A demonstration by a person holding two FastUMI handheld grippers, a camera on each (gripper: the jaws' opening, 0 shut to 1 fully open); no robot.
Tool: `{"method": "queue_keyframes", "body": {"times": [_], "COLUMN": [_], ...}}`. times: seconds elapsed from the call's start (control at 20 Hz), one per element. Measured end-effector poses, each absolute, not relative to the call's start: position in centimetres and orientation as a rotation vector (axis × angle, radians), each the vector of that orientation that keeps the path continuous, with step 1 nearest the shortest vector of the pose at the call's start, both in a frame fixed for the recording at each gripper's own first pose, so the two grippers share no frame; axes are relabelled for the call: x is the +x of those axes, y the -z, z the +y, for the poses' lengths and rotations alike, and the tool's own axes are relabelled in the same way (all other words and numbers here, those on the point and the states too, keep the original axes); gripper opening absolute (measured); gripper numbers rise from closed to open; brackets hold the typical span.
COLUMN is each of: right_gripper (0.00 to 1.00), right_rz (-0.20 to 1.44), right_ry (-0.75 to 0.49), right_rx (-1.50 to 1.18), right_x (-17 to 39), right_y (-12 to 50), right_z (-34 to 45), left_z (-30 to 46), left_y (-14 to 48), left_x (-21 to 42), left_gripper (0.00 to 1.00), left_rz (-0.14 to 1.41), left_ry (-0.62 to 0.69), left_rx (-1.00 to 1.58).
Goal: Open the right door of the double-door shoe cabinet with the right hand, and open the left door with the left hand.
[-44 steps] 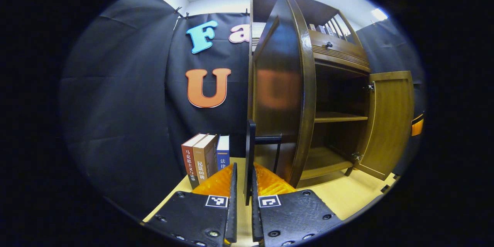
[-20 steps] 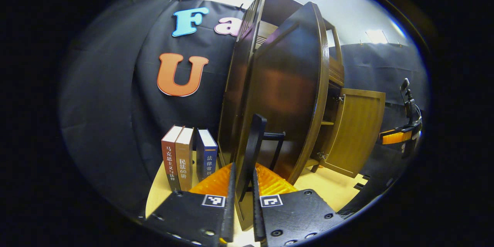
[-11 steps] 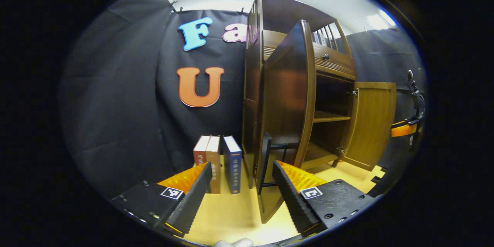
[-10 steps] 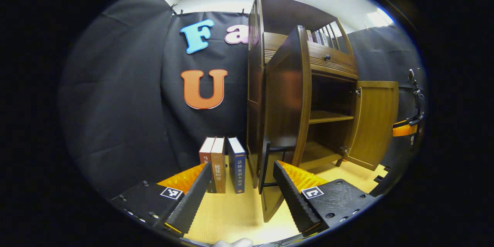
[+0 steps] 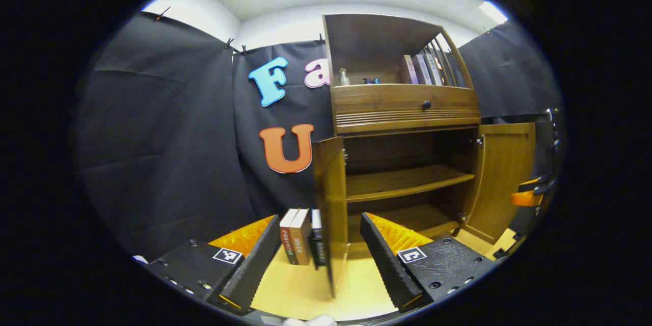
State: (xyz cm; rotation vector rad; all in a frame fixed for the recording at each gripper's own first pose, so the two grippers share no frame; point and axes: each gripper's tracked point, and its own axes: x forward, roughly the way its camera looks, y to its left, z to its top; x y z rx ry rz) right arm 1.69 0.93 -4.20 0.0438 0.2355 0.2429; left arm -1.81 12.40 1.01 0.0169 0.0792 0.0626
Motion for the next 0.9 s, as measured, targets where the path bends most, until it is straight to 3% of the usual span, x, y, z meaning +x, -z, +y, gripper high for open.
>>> {"method": "queue_keyframes", "body": {"times": [0.45, 0.5, 0.55, 0.85, 0.9], "right_gripper": [0.99, 0.99, 0.99, 0.99, 0.99], "right_rz": [0.172, 0.167, 0.161, 0.144, 0.141], "right_ry": [-0.202, -0.197, -0.193, -0.159, -0.156], "right_rx": [0.059, 0.065, 0.071, 0.048, 0.049], "right_x": [2.4, 2.2, 2.1, 1.7, 1.7], "right_y": [1.7, 1.6, 1.4, 1.1, 1.0], "right_z": [-3.8, -4.1, -4.3, -5.3, -5.3], "left_z": [-0.9, -2.0, -3.1, -6.4, -6.3], "left_y": [0.3, 0.6, 1.1, 2.3, 2.0], "left_x": [-0.2, -0.2, -0.3, -0.6, -0.5], "left_gripper": [0.96, 1.00, 0.96, 0.96, 1.00], "left_rz": [0.098, 0.100, 0.098, 0.098, 0.094], "left_ry": [-0.058, -0.059, -0.058, -0.026, -0.026], "left_rx": [0.028, 0.009, -0.001, -0.016, -0.013]}}
